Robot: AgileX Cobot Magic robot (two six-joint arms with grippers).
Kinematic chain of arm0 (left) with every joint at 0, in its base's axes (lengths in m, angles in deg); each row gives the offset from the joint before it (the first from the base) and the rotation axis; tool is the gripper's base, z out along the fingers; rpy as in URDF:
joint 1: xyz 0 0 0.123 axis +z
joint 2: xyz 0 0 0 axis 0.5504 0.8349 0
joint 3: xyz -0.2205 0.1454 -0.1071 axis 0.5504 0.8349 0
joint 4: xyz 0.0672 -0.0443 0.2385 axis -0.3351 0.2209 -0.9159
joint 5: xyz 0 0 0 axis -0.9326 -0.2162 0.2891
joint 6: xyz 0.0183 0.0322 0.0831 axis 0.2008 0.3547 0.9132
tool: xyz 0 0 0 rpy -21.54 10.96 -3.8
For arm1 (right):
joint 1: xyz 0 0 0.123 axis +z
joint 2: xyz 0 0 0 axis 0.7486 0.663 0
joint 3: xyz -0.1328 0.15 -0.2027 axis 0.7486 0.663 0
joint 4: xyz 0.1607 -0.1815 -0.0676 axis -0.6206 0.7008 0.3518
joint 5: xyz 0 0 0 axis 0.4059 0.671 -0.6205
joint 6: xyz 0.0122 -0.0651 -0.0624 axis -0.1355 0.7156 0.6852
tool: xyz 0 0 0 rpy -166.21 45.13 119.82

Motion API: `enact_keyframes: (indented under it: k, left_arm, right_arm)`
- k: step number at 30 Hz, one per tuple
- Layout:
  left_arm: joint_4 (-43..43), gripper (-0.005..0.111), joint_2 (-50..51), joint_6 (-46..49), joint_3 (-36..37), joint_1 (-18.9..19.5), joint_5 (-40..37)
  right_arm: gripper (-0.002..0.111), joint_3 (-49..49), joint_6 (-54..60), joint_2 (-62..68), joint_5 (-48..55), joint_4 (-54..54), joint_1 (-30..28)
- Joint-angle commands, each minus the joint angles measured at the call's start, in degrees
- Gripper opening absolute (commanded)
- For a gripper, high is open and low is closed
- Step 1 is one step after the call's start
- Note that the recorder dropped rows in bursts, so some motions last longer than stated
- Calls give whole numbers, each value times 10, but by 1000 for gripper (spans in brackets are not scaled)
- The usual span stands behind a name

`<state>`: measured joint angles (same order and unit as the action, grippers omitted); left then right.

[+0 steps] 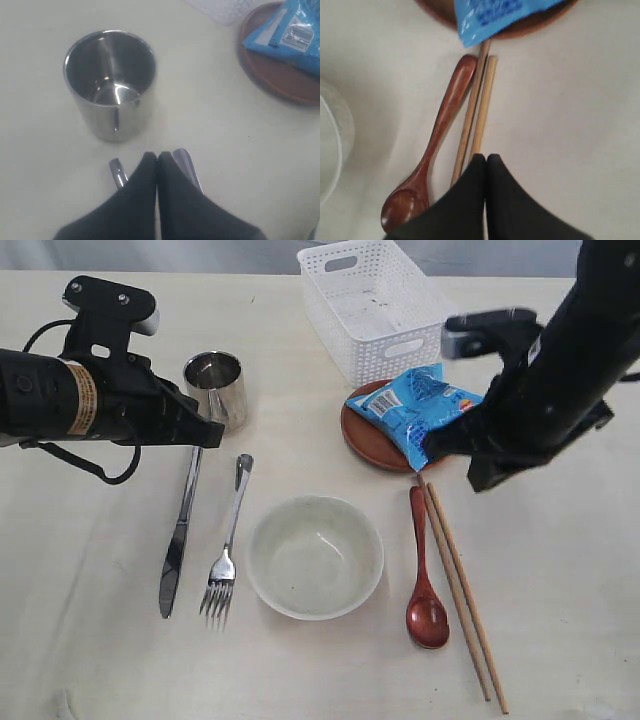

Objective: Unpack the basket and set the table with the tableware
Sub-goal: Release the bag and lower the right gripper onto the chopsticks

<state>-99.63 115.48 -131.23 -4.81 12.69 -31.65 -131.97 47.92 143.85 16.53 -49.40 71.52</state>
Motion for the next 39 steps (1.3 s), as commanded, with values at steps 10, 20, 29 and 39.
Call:
enact_keyframes:
  k: [10, 20, 29, 39]
  left_arm:
    - [2, 0, -3, -4, -2, 2, 2]
    - [2, 0, -3, -4, -2, 2, 2]
    - [2, 0, -3, -4, -2, 2, 2]
    - [2, 0, -3, -4, -2, 2, 2]
  right_arm:
    - [3, 119, -4, 20, -129, -11, 47]
    - [32, 120, -28, 34, -179, -2, 47]
    - [26, 120, -74, 34, -205, 33, 46]
    - [26, 133, -94, 34, -221, 33, 45]
